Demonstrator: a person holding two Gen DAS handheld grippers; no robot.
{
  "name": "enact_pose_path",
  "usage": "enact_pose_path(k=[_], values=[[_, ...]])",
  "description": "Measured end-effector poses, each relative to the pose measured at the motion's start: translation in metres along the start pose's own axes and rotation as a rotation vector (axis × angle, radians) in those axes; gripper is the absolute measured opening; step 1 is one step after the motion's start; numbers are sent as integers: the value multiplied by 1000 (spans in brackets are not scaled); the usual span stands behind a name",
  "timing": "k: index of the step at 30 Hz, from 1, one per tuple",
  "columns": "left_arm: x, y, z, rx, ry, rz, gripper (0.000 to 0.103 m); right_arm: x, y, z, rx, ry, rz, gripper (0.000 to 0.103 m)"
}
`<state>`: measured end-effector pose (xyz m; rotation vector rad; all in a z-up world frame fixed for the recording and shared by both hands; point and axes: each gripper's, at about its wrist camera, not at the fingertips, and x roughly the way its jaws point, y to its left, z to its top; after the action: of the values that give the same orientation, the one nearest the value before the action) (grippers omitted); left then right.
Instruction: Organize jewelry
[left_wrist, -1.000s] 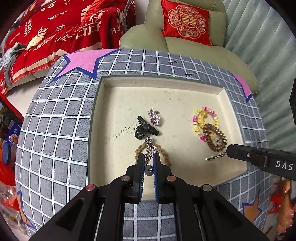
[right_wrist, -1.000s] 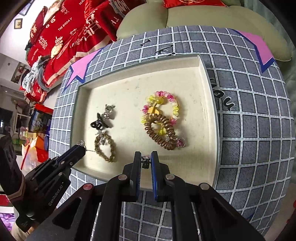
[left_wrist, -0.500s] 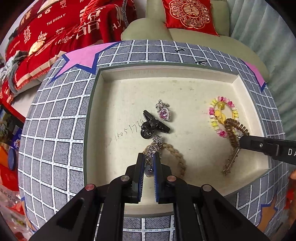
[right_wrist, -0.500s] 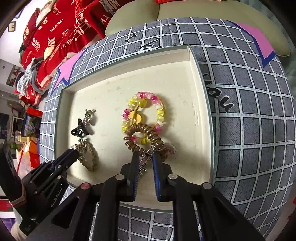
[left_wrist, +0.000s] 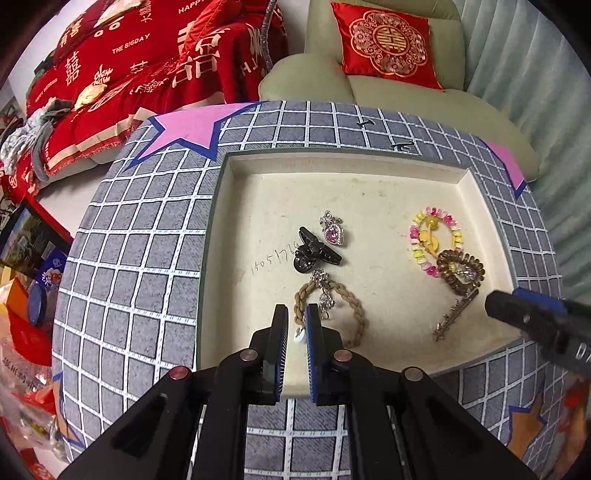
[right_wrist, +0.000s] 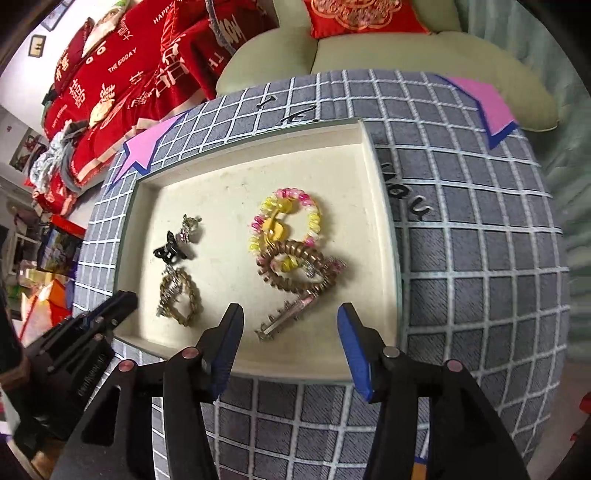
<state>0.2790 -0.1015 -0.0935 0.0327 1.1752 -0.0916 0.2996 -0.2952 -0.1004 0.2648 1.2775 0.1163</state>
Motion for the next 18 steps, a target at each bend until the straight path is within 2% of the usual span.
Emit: enact_pose_path(k=[4,5,6,9,11,14,15,17,18], values=[[-9,1,-8,-3,-9,0,19,-13,0,-20,-6,-53,-45,59],[-11,1,-11,-5,-9,1,49,-16,0,-25,-5,-66,-56,63],[-13,2,-15,-10,-8,8,103,-18,0,-29,-4,-76,-63,72],[-21,3,-25,-17,-38,35,103,-28,-1,-44,0,-123,-86,81],[-23,5,-31,-27,-31,24,103,-31,-2,-51,3,-143,-94,82],[-27,6,-42,-23,-35,44,103,-35,-3,-59,10,-182,-119,84],[-29,6,-44,-20,-37,44,103,-37,-3,-62,12,-200,-123,87],[-34,6,-50,-11,-49,58,103,-42,-3,-68,9,-243,-141,103],[-38,7,-52,-9,-61,67,103,-44,-3,-70,3,-261,-155,103]])
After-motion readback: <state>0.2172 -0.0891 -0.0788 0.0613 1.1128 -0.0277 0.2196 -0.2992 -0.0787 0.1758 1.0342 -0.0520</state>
